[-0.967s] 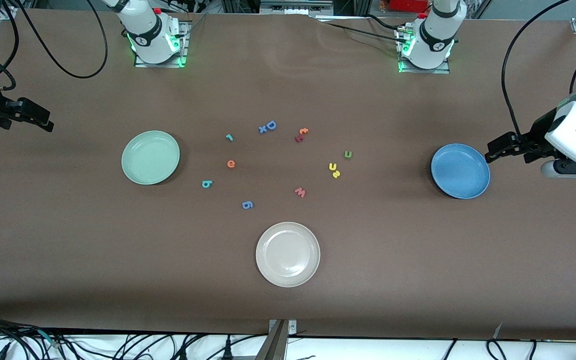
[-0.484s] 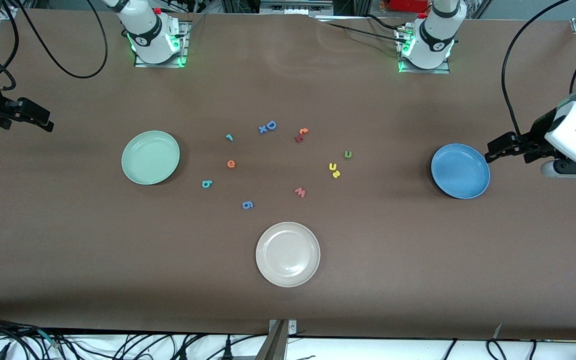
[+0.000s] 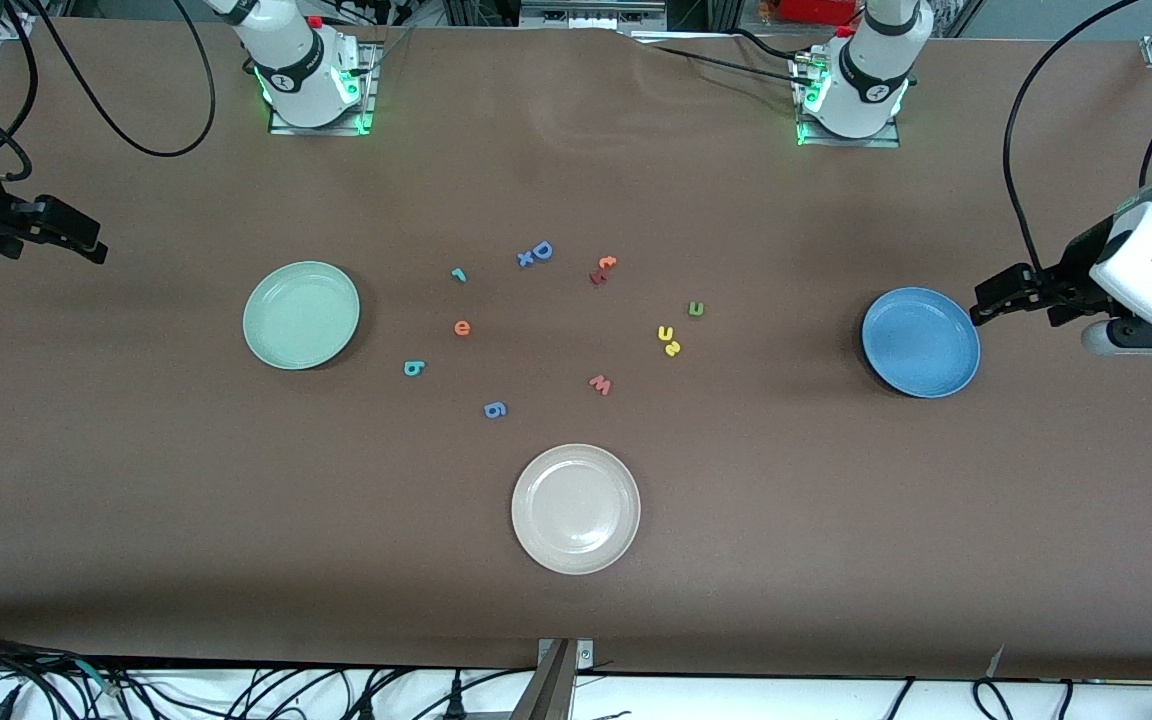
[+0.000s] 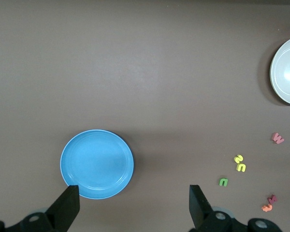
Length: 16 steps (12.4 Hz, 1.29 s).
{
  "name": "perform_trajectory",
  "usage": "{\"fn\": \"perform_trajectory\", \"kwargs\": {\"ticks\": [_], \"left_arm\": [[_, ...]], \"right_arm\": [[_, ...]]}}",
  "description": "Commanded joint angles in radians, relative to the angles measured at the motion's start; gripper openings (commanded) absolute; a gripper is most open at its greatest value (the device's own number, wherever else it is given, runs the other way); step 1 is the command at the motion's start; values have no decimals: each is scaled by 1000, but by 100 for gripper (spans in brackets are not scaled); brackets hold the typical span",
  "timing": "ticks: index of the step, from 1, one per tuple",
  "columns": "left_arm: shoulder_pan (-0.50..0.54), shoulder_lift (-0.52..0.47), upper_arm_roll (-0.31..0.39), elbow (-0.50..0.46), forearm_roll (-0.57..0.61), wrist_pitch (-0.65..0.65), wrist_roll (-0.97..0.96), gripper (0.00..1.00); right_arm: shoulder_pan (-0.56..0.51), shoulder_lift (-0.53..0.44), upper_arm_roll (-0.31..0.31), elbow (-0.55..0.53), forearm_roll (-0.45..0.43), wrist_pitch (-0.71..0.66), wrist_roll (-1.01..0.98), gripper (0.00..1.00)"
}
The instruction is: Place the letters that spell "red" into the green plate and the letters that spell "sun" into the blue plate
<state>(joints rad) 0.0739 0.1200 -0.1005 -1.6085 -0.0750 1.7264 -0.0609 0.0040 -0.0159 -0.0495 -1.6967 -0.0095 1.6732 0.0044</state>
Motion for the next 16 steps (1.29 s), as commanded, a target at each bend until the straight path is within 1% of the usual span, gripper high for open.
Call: {"fn": "perform_trajectory", "kwargs": {"ticks": [1, 4, 7, 9, 12, 14, 16], "left_arm": [[-13, -16, 12, -4, 21, -2, 15, 100], [-13, -17, 9, -2, 21, -4, 7, 100], [-14, -17, 4, -2, 17, -40, 3, 100], [-16, -17, -2, -22, 14, -70, 10, 100], [-42, 7, -56, -40, 12, -61, -19, 100], [-45, 17, -109, -68, 11, -35, -106, 100], [-66, 17, -142, -102, 12, -21, -195, 100]], "right_arm": [[-10, -4, 8, 5, -7, -13, -11, 100], [-10, -4, 8, 5, -7, -13, -11, 100], [-10, -4, 7, 5, -7, -13, -11, 100], [-10, -4, 7, 3, -7, -13, -11, 100], [-10, -4, 7, 3, -7, -23, -9, 100], [-10, -4, 7, 5, -7, -27, -9, 100], [-10, -4, 7, 3, -7, -27, -9, 100]]}}
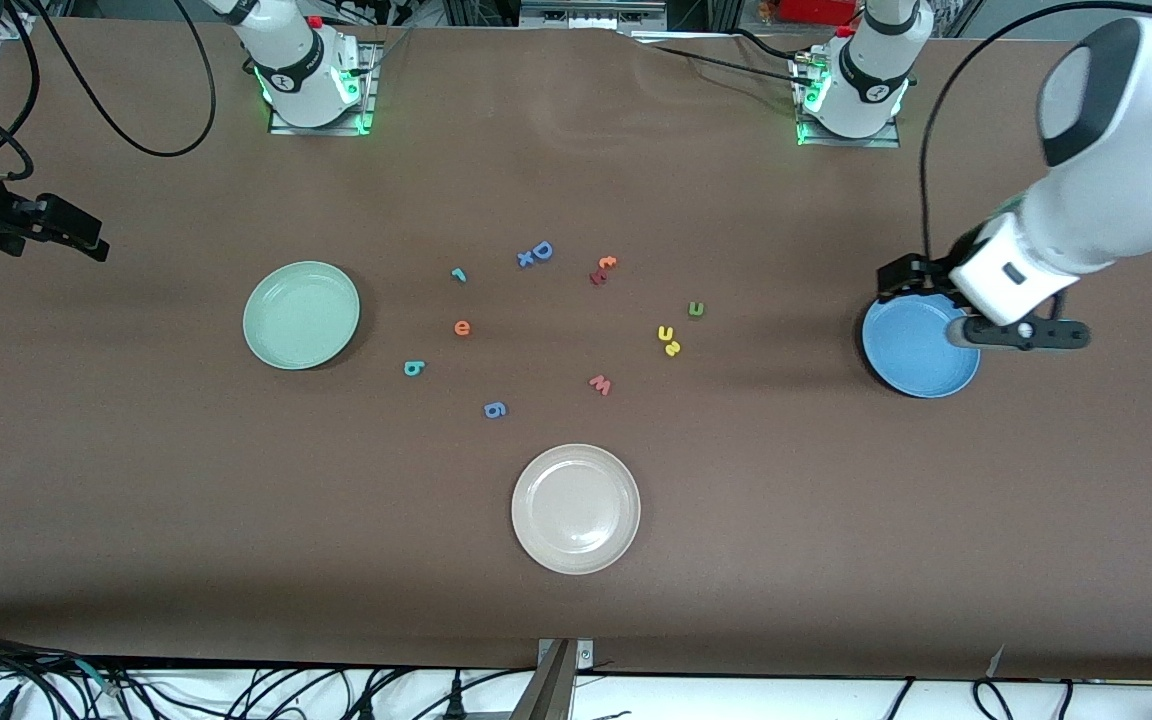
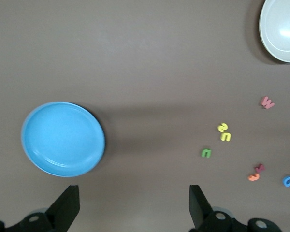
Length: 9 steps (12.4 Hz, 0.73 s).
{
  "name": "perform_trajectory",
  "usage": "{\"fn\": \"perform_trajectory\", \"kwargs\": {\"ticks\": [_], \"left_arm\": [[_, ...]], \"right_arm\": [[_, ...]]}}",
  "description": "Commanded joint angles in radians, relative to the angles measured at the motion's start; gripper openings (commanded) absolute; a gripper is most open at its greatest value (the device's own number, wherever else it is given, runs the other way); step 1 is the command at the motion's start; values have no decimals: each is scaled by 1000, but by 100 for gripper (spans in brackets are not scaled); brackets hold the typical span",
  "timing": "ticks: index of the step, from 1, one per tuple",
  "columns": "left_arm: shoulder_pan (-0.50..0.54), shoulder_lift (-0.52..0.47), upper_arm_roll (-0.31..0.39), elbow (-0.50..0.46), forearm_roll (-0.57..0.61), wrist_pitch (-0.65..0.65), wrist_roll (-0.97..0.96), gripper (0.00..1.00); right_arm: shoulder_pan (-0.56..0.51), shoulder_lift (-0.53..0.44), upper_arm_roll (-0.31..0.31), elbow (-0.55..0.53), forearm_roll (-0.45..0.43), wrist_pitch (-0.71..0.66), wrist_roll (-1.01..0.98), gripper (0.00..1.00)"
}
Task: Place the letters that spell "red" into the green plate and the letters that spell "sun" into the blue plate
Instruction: 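Move the left gripper from the blue plate toward the letters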
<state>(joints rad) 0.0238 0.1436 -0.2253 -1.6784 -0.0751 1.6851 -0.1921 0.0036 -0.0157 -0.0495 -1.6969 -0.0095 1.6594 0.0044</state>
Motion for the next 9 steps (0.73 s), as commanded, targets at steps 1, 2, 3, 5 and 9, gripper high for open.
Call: {"fn": "perform_trajectory", "kwargs": {"ticks": [1, 2, 3, 5, 9], "left_arm": [[-16, -7, -34, -55, 12, 39, -72, 100], [-18, -6, -54, -90, 12, 68, -73, 100], [-16, -4, -77, -125, 12, 105, -82, 100], [-16, -4, -120, -193, 14, 195, -153, 100], [-18, -3, -161, -264, 14, 271, -234, 100]], "right_arm": [[-10, -4, 7, 3, -7, -13, -9, 100], [-10, -4, 7, 5, -7, -13, -9, 100], [-10, -4, 7, 3, -7, -13, -9, 100], [-10, -4, 7, 3, -7, -13, -11, 100], [-10, -4, 8, -4, -6, -20, 11, 100]]}}
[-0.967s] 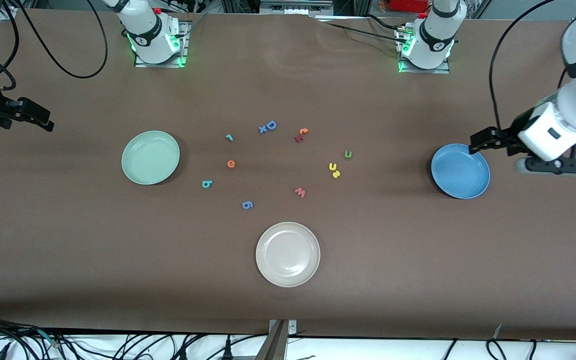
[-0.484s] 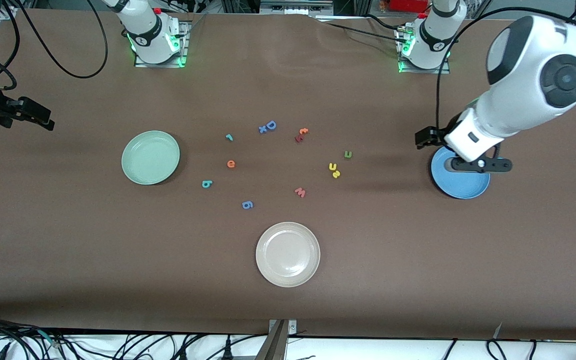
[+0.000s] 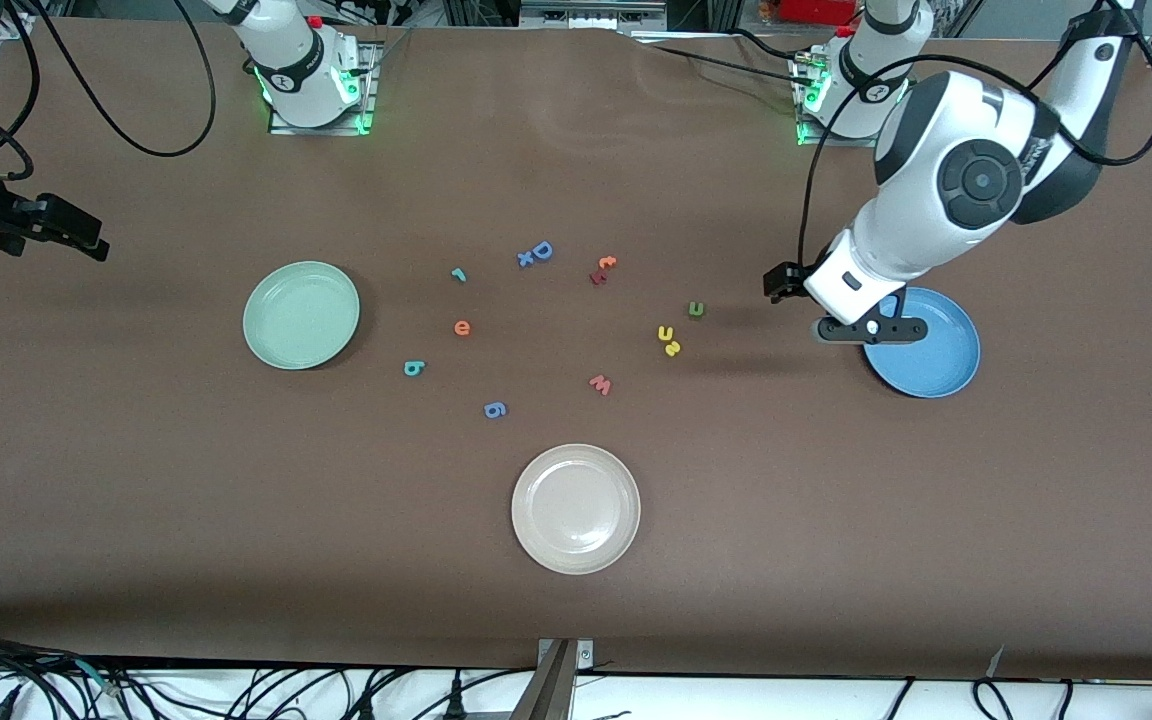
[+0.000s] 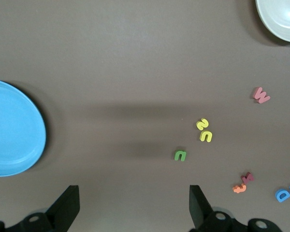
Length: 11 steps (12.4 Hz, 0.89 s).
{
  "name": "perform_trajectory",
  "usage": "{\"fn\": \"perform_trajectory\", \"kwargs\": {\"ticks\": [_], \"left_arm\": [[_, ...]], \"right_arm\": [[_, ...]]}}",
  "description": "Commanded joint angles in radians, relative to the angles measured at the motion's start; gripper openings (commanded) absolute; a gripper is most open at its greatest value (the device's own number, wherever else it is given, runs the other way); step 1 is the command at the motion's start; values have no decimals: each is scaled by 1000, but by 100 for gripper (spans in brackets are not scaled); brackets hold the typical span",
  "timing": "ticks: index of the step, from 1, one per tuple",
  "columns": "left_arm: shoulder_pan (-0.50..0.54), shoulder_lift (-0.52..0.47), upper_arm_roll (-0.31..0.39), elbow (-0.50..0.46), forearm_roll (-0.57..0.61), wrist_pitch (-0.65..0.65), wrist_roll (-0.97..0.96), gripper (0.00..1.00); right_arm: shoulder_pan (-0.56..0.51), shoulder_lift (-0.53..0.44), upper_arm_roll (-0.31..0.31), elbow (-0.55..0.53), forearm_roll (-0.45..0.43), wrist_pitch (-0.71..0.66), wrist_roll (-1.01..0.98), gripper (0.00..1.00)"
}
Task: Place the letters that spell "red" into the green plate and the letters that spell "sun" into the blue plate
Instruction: 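Move the left gripper from the blue plate toward the letters, then lower the left gripper to the green letter while the right gripper reaches the teal letter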
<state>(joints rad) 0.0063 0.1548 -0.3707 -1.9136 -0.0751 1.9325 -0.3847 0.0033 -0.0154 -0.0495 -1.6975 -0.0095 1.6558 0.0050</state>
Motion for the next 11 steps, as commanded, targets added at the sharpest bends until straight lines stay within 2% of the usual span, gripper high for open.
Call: {"fn": "perform_trajectory", "kwargs": {"ticks": [1, 4, 5, 7, 8, 10, 11], "left_arm": [[0, -14, -42, -53, 14, 49, -65, 100], [-6, -32, -109, -177, 23, 207, -176, 100], [-20, -32, -112, -202, 24, 248, -203, 100], [-72, 12, -112, -196, 61, 281, -285, 100], [-113, 44, -112, -188, 168, 290, -369, 100], [-216, 118, -116, -188, 446, 310, -663, 100], [-233, 147, -117, -188, 540, 324, -763, 100]], "right_arm": [[-8, 0, 10, -5, -3, -11, 10, 100], [24, 60, 25, -1, 22, 1, 7, 100], [47, 84, 28, -4, 25, 4, 12, 100], [91, 161, 30, 1, 31, 24, 30, 100], [105, 193, 30, 1, 31, 30, 41, 100], [159, 251, 30, -1, 33, 93, 100, 100], [182, 279, 30, -1, 33, 135, 148, 100]]}}
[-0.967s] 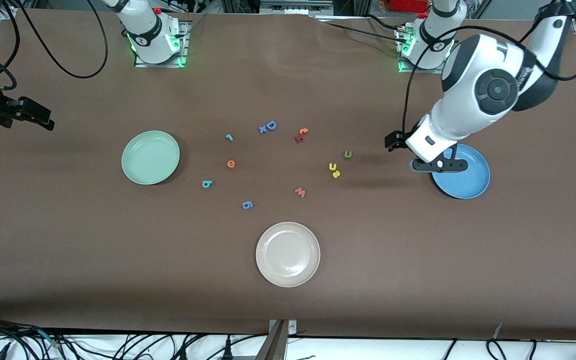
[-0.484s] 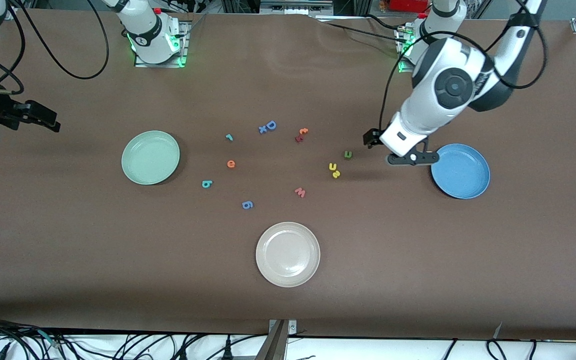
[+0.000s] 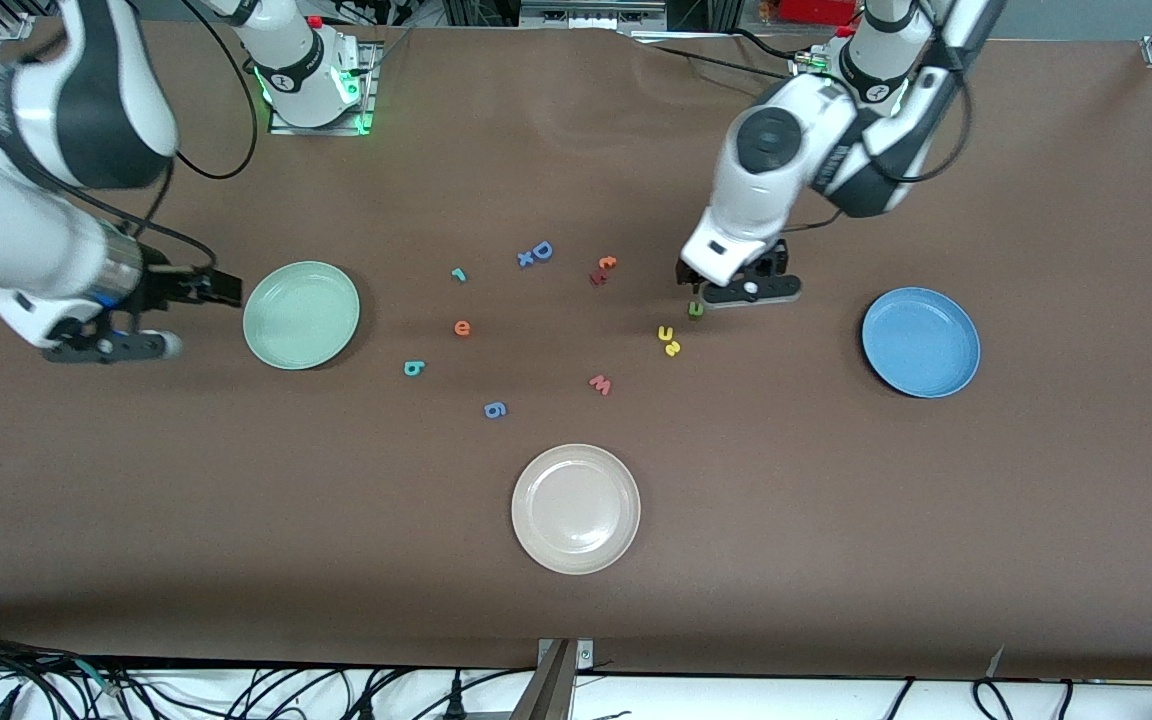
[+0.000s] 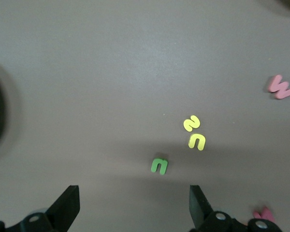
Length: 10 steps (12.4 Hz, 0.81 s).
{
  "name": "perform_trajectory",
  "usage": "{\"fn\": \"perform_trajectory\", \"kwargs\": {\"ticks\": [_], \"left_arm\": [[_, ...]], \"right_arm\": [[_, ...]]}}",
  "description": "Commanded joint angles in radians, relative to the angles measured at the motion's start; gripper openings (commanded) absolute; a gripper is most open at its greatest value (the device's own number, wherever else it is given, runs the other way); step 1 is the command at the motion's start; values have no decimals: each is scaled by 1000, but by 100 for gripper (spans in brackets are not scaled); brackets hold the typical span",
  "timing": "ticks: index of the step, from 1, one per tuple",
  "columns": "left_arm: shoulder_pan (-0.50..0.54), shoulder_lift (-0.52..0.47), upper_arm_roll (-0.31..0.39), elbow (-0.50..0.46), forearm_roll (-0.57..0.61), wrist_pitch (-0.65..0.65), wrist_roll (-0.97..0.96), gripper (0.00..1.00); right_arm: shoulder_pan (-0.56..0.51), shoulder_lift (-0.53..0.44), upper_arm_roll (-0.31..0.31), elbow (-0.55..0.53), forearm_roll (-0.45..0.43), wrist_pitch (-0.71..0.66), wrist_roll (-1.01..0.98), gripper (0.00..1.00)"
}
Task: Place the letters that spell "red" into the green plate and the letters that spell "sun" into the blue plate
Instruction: 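Lower the left gripper to the green letter while the right gripper reaches the teal letter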
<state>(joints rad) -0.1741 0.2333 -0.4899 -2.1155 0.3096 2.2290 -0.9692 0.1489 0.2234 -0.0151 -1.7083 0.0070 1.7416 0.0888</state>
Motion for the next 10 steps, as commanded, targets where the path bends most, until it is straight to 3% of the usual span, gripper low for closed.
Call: {"fn": "perform_trajectory", "kwargs": {"ticks": [1, 4, 6, 10], "left_arm": [[-51, 69, 4, 5, 175, 75, -180, 100], [34, 46, 11, -29, 151, 121, 130, 100], [88, -4, 31, -53, 16, 144, 373, 100], [88, -34, 88, -105, -280, 214, 841, 99]], "right_arm": [[58, 63, -5, 9, 18, 87, 103, 100], [101, 108, -5, 7, 16, 99, 263, 99], [110, 143, -5, 7, 16, 111, 331, 99], [145, 189, -5, 6, 16, 188, 432, 97]]}}
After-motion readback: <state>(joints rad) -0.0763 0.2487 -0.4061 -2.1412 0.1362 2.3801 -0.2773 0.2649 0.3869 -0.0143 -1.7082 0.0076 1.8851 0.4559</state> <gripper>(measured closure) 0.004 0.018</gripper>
